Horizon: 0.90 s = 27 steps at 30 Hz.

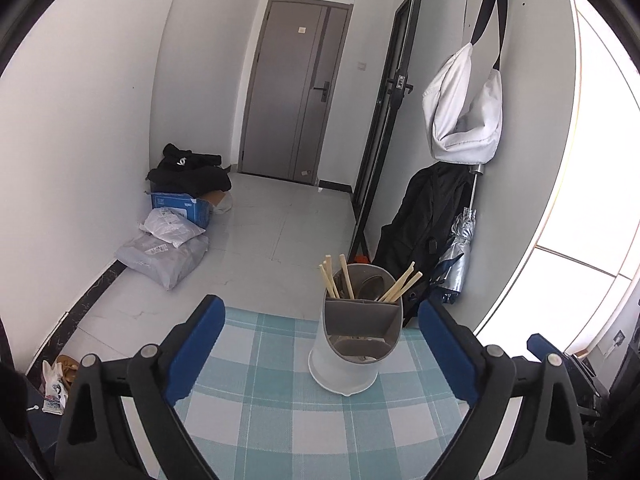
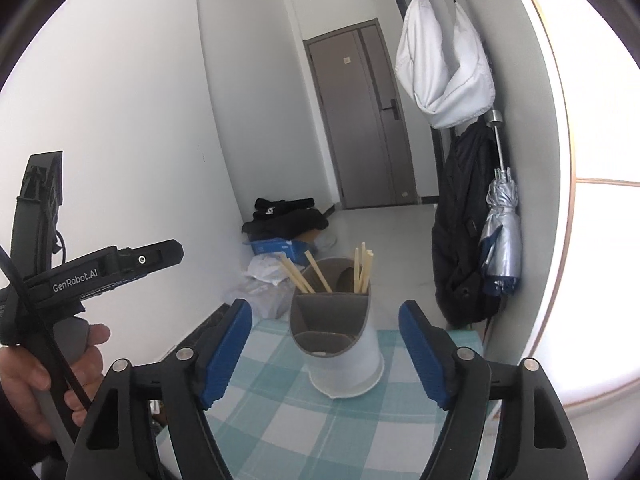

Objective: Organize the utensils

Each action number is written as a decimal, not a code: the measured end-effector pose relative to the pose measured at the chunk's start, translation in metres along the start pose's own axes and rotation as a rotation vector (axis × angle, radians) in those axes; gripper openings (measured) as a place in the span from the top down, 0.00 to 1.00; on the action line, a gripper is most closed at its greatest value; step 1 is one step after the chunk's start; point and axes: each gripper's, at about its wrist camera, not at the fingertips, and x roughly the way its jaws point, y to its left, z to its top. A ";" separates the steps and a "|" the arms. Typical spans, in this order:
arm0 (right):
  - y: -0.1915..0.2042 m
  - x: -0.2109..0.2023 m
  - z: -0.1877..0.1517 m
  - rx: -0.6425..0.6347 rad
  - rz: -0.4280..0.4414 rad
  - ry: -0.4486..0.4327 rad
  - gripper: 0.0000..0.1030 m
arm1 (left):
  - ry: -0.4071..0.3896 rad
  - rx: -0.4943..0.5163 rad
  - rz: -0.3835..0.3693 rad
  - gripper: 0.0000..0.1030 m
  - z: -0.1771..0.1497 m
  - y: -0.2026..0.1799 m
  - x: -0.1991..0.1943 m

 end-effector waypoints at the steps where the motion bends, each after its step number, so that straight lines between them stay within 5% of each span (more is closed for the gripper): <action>1: 0.002 -0.004 -0.001 -0.001 0.001 -0.004 0.20 | -0.010 -0.003 0.000 0.02 -0.001 0.000 -0.005; 11: 0.024 -0.028 -0.005 -0.037 -0.027 -0.023 0.11 | -0.035 0.011 0.032 0.01 -0.010 0.005 -0.028; 27: 0.029 -0.043 -0.006 -0.016 -0.033 -0.050 0.09 | -0.048 0.041 0.003 0.01 -0.017 -0.001 -0.044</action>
